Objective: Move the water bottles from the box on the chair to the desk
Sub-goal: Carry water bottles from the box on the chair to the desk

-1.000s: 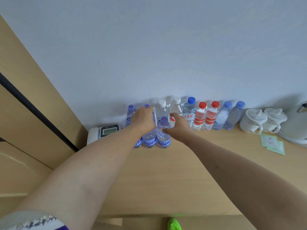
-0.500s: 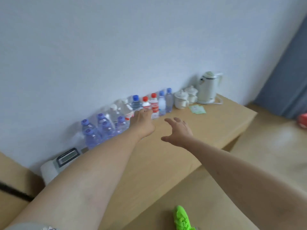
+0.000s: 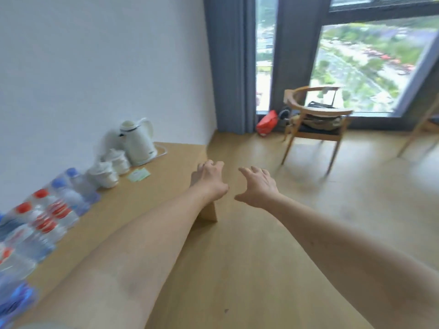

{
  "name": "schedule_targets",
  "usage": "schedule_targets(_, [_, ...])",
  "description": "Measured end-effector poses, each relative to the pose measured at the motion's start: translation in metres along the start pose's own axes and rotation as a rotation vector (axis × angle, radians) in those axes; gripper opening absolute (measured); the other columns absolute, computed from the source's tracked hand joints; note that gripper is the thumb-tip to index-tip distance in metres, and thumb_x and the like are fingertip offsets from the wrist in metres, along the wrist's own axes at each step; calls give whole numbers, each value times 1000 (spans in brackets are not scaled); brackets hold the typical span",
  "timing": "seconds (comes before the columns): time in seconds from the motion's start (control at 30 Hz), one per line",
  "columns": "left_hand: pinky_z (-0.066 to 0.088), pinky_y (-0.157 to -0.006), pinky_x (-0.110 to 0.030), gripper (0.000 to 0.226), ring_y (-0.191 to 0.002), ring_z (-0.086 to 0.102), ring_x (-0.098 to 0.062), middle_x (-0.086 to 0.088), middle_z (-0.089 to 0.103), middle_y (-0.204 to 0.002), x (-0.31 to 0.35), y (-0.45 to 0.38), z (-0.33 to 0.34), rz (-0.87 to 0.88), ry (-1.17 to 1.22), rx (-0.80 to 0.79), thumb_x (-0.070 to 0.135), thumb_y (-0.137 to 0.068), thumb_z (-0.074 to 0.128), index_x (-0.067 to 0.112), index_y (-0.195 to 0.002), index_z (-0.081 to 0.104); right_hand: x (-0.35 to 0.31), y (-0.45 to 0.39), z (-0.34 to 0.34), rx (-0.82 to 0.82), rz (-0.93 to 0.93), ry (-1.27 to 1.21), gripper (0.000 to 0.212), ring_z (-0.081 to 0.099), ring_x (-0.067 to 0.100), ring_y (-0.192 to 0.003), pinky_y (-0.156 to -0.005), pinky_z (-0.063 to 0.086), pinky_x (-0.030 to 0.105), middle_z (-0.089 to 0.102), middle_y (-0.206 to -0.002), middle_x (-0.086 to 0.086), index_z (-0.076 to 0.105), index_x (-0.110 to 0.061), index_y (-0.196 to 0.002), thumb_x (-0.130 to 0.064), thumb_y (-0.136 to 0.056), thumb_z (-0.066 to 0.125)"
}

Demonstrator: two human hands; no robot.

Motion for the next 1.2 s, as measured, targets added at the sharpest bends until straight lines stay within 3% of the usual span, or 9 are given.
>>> schedule_targets(0.13, [40,-113,-44,70,-142,38,-30,-8,46,-150,123,-37,27,158,21,-58,44,-88,71,25,-150,45,120,3,-41,24,193,-2,96,30,33,-146,-115,32,46,31,-162,9,29,-36,-156,-52,-78,81])
schedule_targets(0.37, [45,-106,-44,65,-133,46,-29,-6,52,-142,309,-89,58,359,66,-84,46,-86,73,28,-145,51,295,19,-123,116,425,-30,95,27,33,-148,-116,30,48,29,-164,10,27,-35,-158,-46,-81,81])
schedule_targets(0.73, [41,-109,-48,70,-139,41,-30,-8,49,-149,544,-164,117,735,41,-134,46,-87,74,26,-148,47,481,20,-194,197,730,-48,89,27,31,-148,-114,30,44,30,-162,9,28,-33,-157,-49,-84,77])
schedule_targets(1.03, [40,-110,-49,72,-140,38,-31,-11,47,-151,717,-290,156,961,62,-159,46,-87,73,25,-150,46,636,-56,-262,260,939,-26,93,25,32,-151,-119,28,46,25,-165,11,24,-32,-160,-49,-85,77])
schedule_targets(1.2, [44,-105,-46,69,-137,42,-30,-9,51,-146,805,-369,152,1027,55,-150,48,-86,74,25,-146,49,712,-102,-314,343,1006,-35,89,31,31,-146,-115,33,44,33,-161,9,31,-31,-156,-49,-82,78])
Point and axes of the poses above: each hand's wrist, its own y-axis away from the middle knuckle, its own z-axis out of the palm, x = y × z, the point moved 3 cm from there along -y, towards the middle knuckle
